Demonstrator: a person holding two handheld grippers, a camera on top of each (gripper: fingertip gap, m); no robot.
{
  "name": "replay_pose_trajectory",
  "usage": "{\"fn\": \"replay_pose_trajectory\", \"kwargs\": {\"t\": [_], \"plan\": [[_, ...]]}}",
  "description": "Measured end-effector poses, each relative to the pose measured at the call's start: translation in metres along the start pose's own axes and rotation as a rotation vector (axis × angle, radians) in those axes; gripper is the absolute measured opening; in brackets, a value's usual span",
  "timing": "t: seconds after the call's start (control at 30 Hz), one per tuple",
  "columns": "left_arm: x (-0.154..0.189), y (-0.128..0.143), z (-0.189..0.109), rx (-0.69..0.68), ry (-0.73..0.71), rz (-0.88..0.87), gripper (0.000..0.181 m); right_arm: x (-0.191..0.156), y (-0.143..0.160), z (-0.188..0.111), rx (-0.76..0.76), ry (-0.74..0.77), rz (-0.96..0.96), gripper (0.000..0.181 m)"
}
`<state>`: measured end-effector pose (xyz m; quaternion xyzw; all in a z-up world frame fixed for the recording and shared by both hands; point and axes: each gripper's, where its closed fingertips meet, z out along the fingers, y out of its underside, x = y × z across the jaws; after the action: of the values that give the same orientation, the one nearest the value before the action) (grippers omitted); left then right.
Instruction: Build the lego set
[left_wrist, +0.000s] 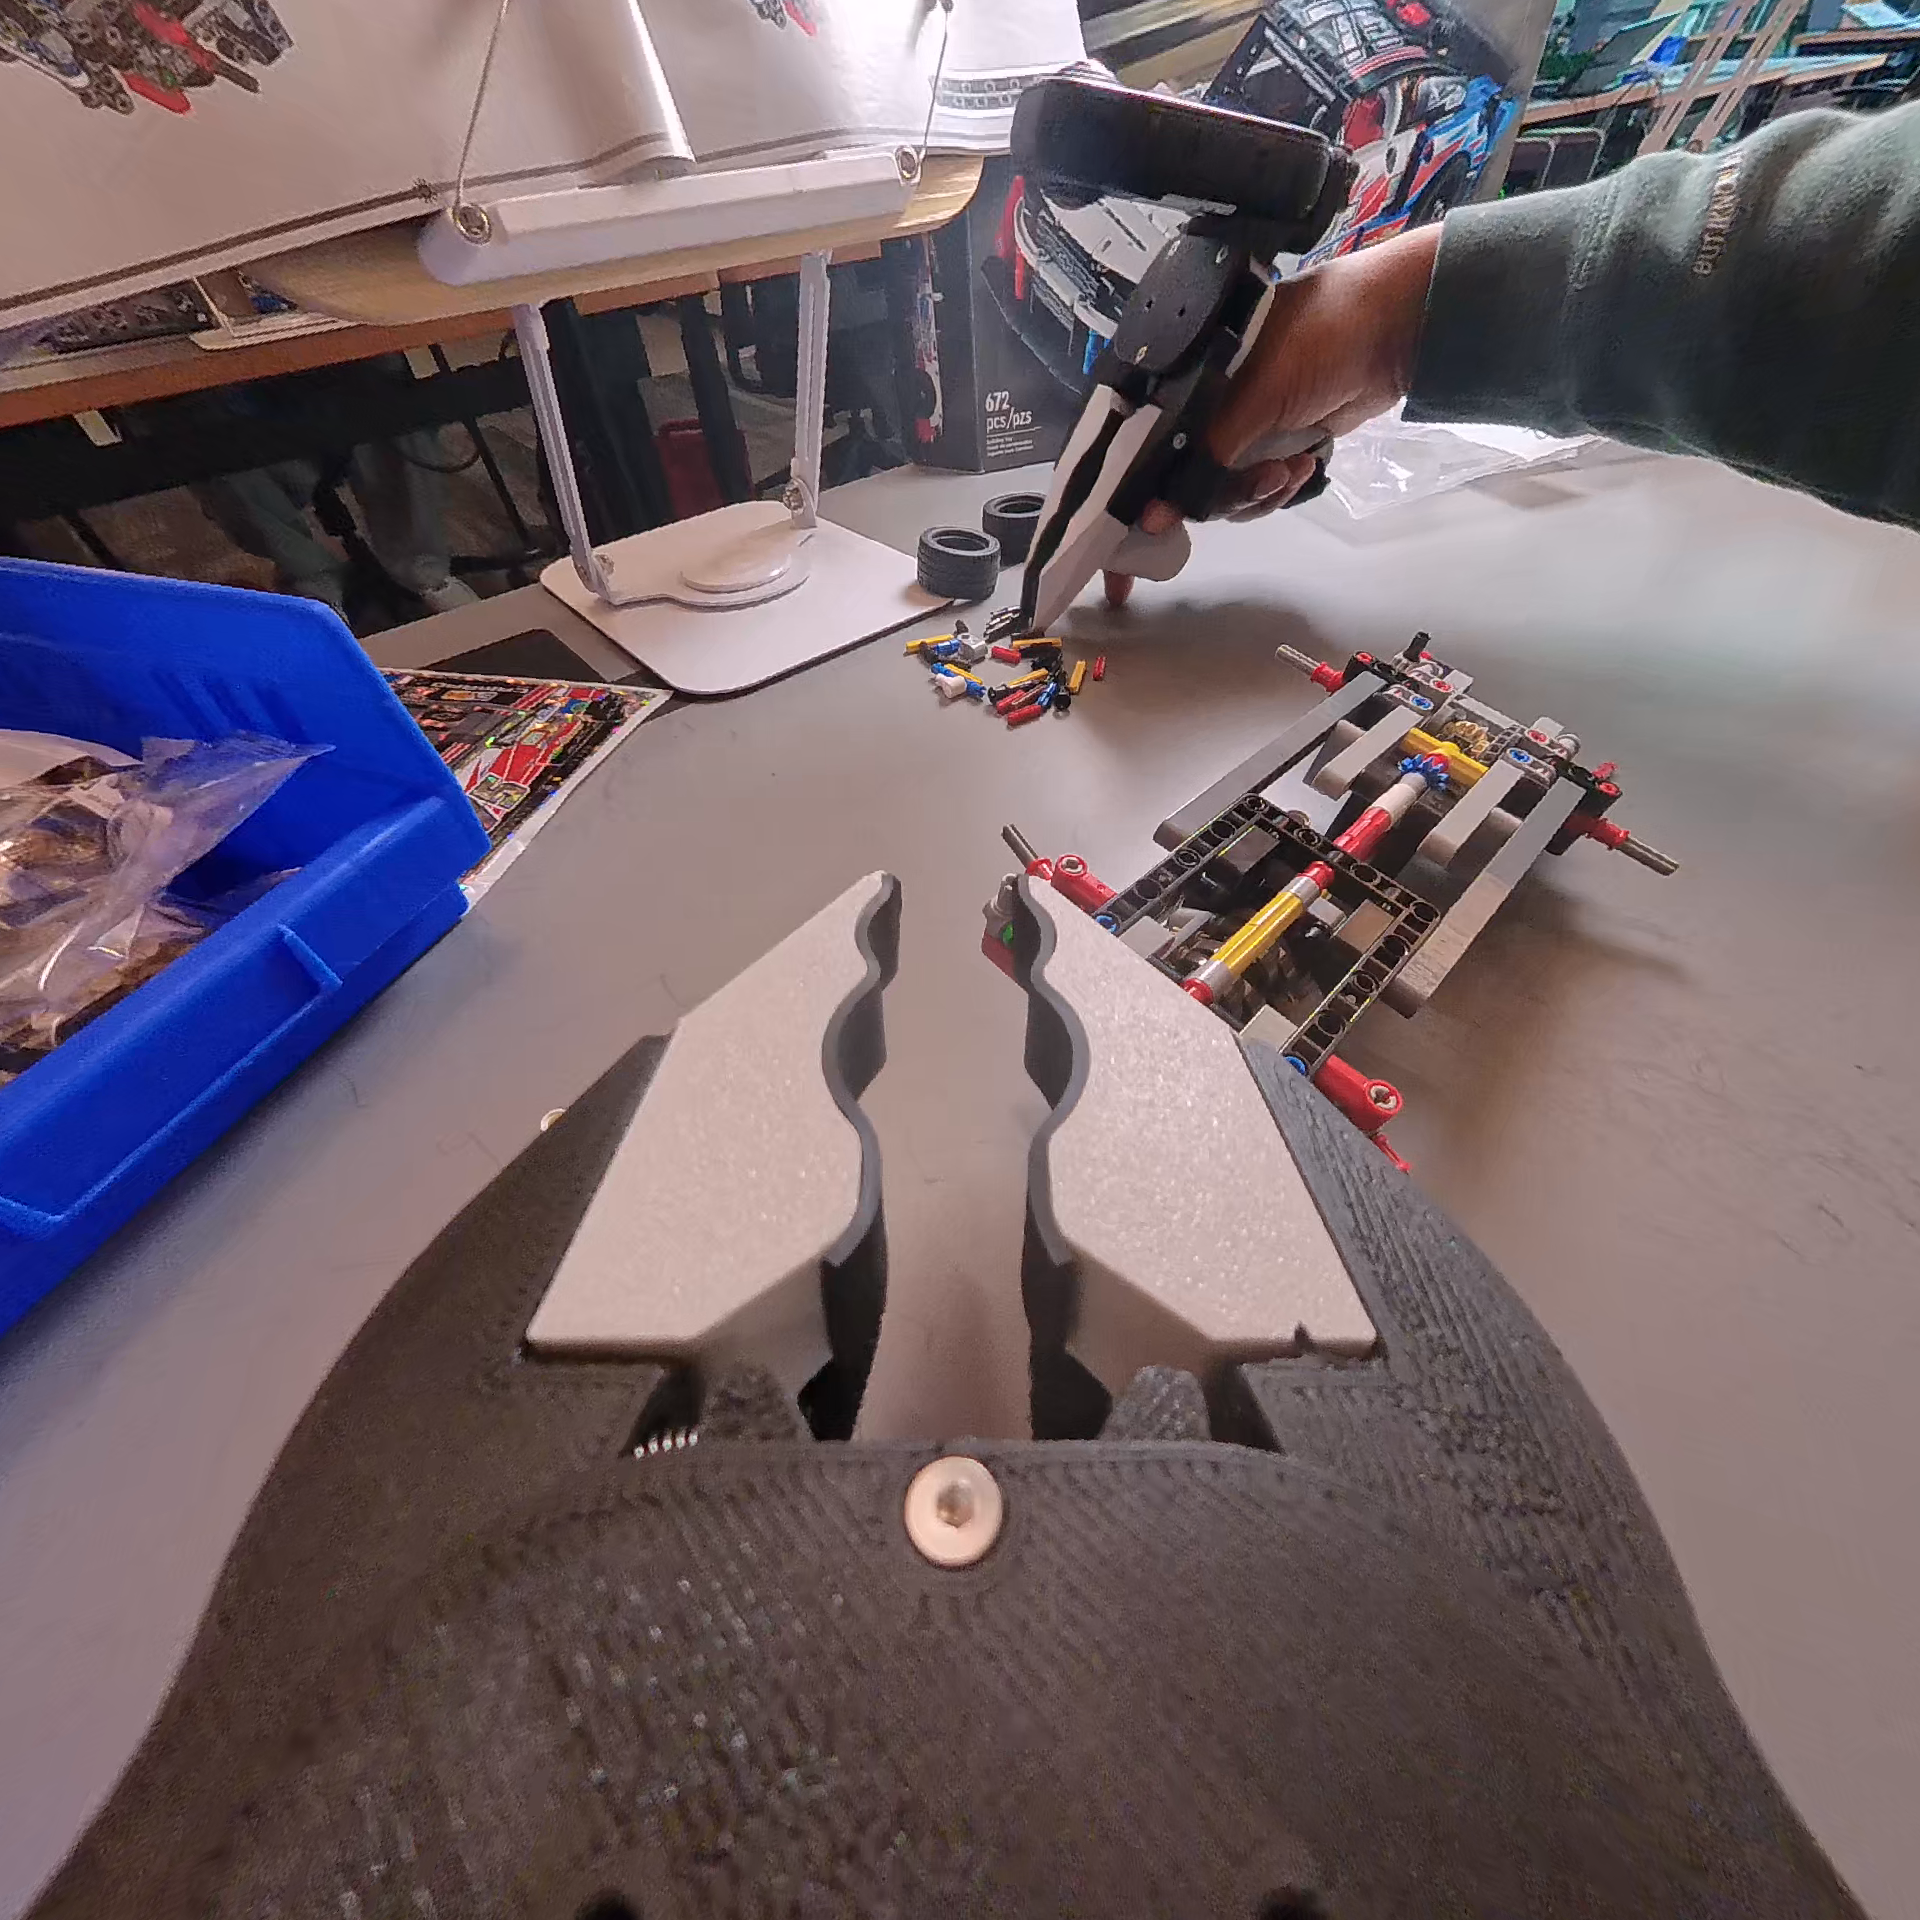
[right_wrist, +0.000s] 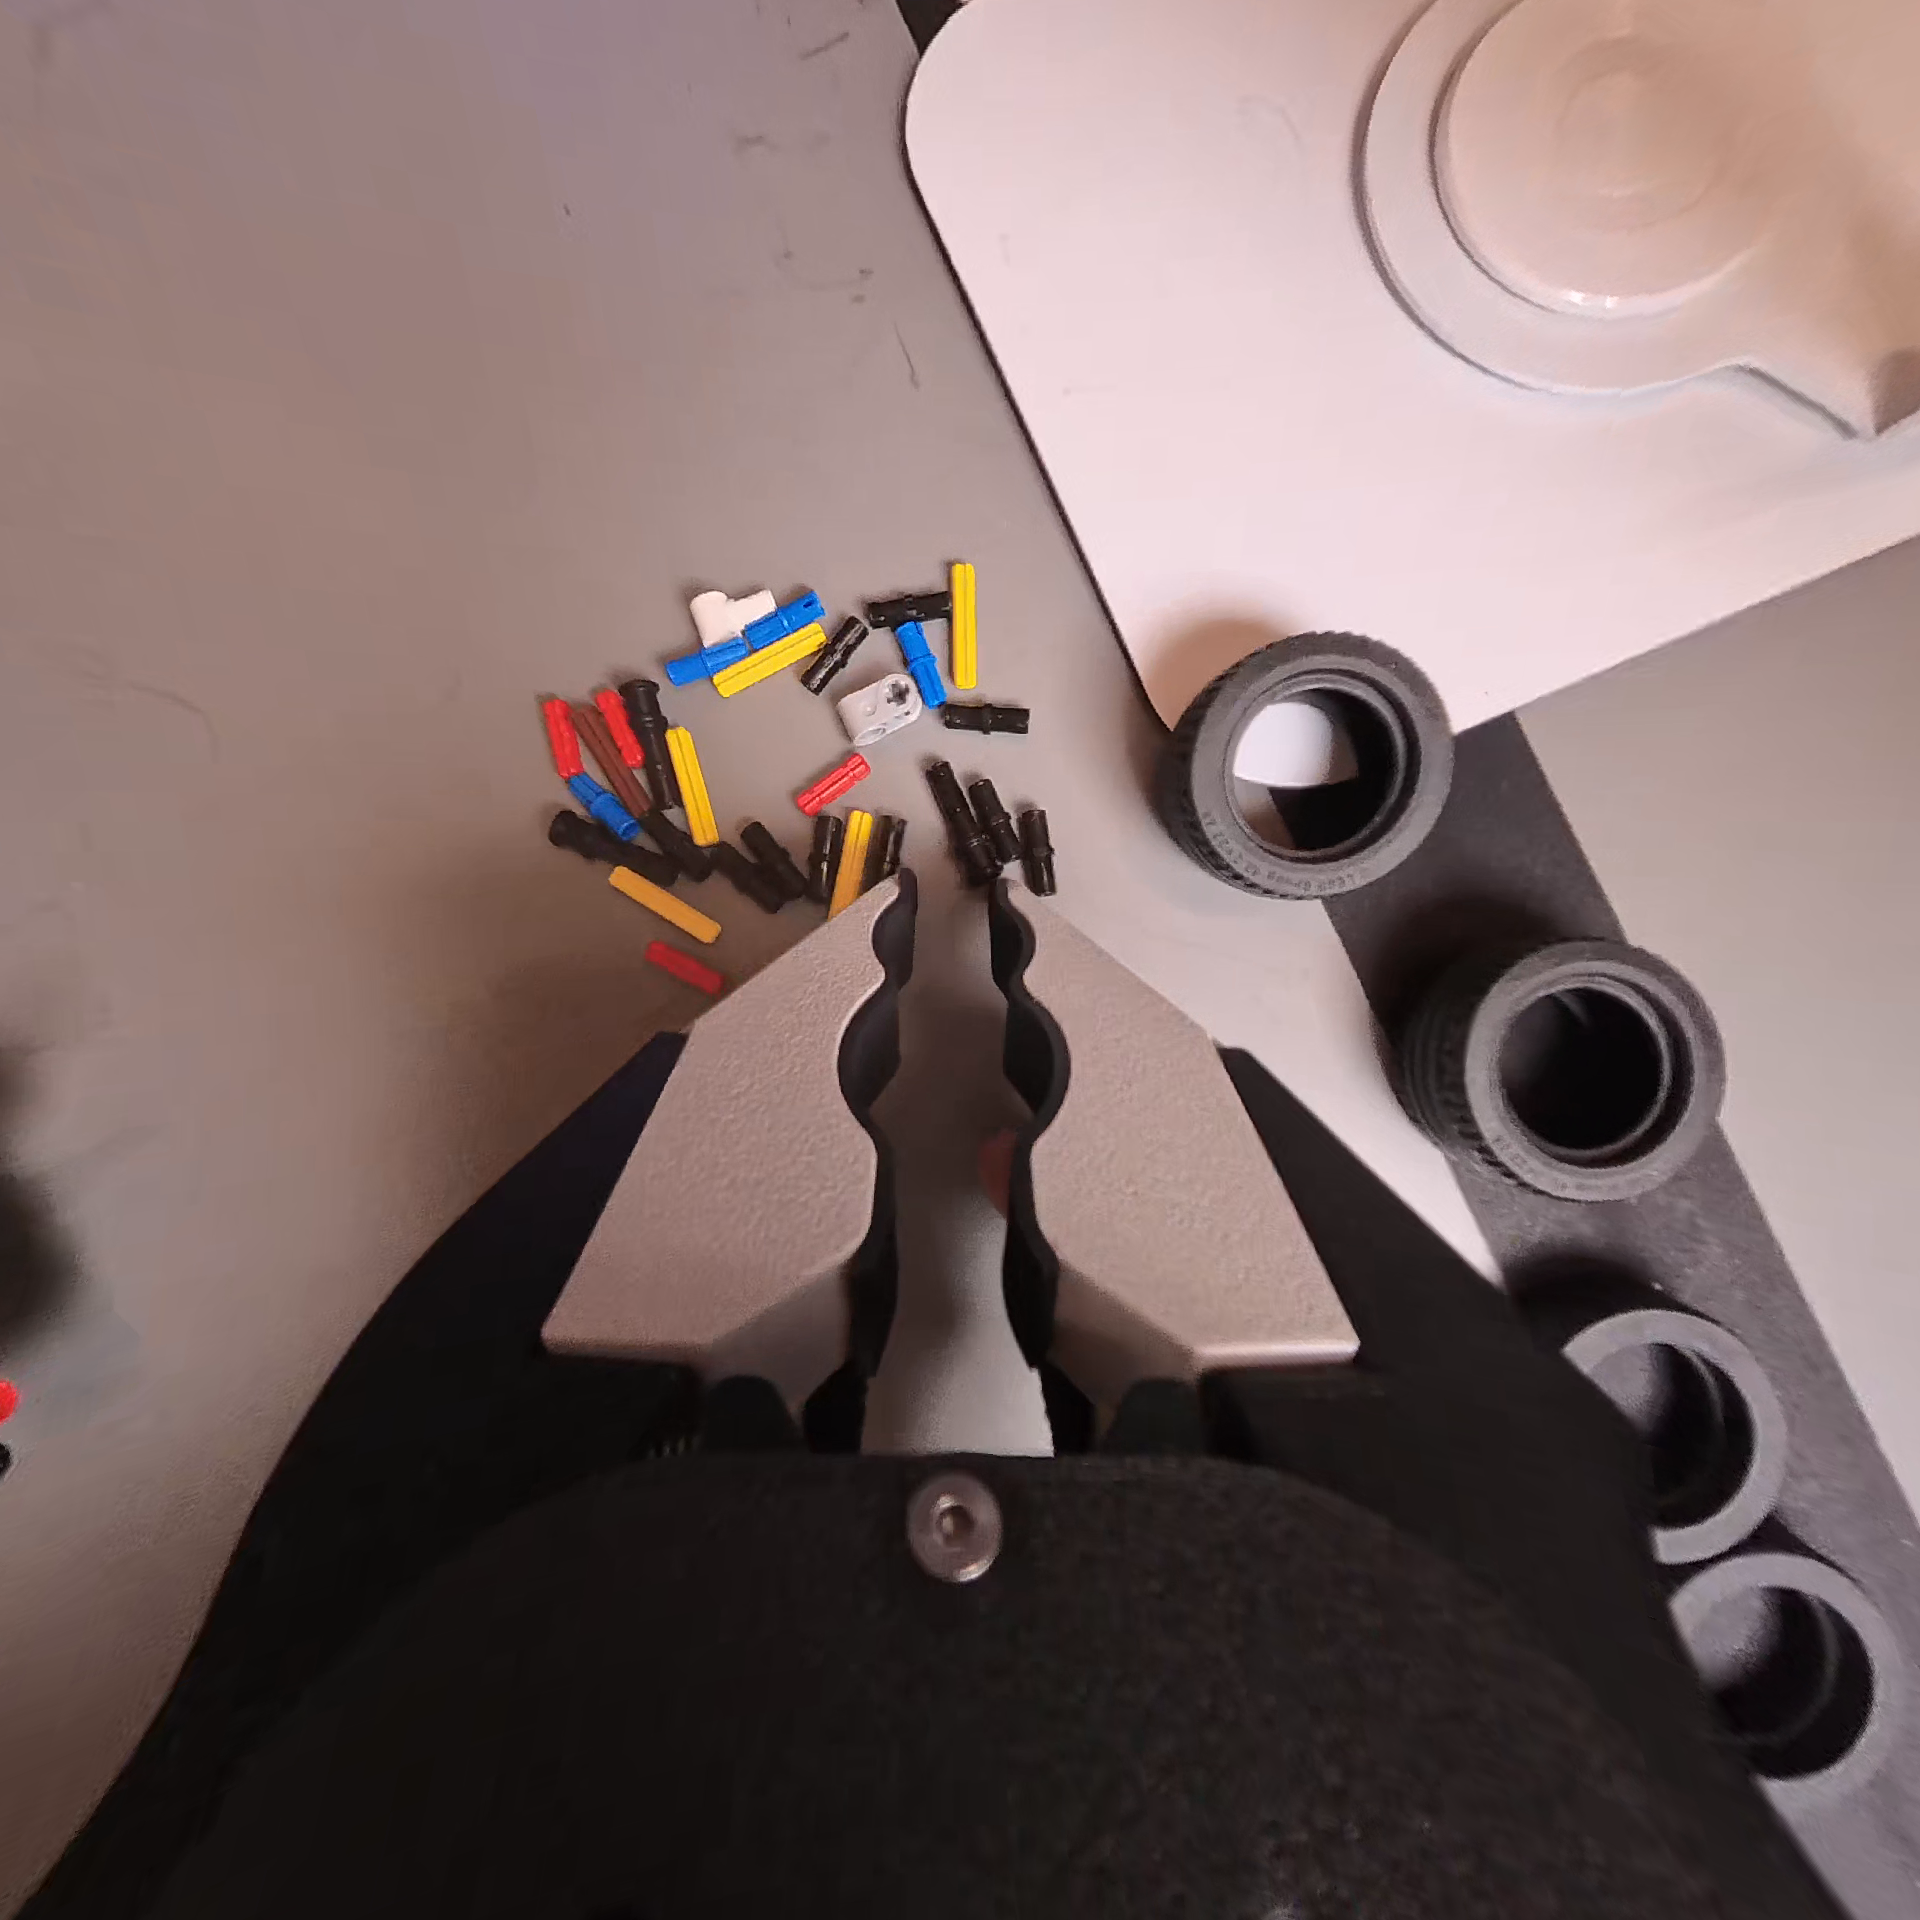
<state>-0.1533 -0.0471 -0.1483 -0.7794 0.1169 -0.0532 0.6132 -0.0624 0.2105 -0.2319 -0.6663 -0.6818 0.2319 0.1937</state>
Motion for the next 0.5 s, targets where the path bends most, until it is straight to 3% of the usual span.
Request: {"fn": "replay_pose_trajectory", "kwargs": {"t": [0.23, 0.5], "plan": [[-0.001, 0.000, -0.001, 0.001, -0.004, -0.001, 0.020, 0.007, -0.009, -0.001, -0.021, 0.082, -0.208, 0.010], [-0.001, 0.000, -0.001, 0.001, 0.001, 0.001, 0.019, 0.003, -0.007, 0.001, -0.028, 0.076, -0.291, 0.011]]}}
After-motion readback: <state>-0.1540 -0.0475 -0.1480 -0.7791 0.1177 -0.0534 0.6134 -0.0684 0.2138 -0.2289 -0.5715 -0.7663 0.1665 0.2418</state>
